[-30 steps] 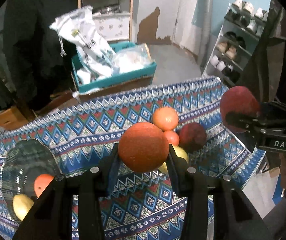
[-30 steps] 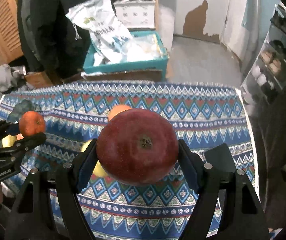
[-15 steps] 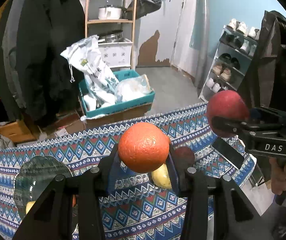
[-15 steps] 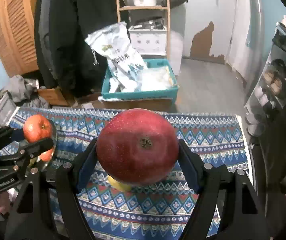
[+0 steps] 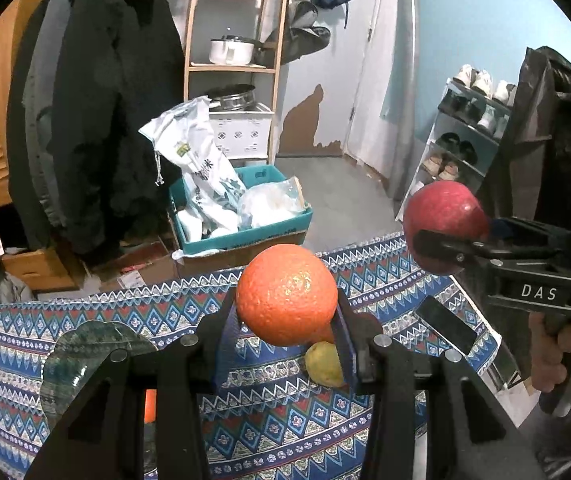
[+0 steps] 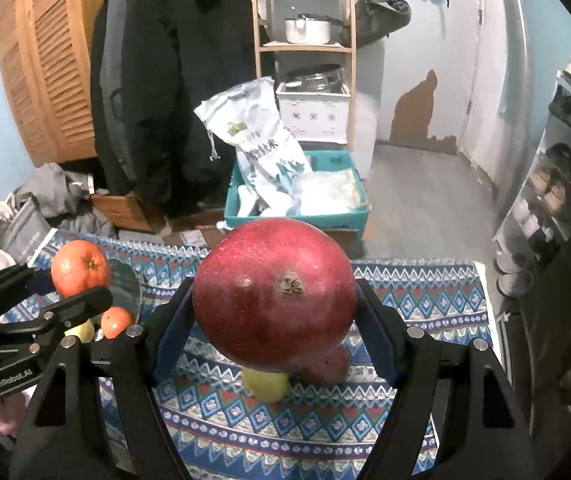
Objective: Organize fruits
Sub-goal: 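Carry the orange with the left tool over the green plate while the right tool carries the apple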
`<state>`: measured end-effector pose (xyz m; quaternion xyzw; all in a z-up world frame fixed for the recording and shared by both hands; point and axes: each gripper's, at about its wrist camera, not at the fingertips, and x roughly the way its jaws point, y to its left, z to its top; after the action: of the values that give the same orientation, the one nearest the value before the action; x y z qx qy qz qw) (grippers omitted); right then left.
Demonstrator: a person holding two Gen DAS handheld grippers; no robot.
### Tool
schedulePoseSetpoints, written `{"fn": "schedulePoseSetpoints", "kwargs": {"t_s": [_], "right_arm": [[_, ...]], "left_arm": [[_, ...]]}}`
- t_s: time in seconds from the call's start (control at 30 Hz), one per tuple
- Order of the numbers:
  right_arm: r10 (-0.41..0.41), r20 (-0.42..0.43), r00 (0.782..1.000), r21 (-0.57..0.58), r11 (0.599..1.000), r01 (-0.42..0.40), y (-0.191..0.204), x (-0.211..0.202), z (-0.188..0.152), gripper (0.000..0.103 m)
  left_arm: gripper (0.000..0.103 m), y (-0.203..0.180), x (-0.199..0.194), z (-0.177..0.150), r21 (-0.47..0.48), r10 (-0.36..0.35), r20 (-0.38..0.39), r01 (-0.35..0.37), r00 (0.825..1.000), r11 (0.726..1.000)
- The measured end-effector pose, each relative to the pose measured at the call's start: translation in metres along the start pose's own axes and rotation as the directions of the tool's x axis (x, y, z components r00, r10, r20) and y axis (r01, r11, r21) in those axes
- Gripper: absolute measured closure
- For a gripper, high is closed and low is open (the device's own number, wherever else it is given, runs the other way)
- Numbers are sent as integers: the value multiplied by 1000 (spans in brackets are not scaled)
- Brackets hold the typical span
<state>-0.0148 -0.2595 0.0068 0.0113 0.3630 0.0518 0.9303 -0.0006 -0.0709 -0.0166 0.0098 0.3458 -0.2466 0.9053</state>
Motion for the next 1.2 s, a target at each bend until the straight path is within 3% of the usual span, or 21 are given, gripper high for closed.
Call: {"fn": "schedulePoseSetpoints", "kwargs": {"t_s": [0.67,1.2], "right_arm": [[85,3,996,-56,995,-85,58,17,27,27],[191,-66,979,-113,974,-198,141,65,45,27]], "left_arm": [[59,60,-22,-7,-99,75,18,-73,997,992],[59,141,-36,-35,-219,191,-16,-190,981,957]]}}
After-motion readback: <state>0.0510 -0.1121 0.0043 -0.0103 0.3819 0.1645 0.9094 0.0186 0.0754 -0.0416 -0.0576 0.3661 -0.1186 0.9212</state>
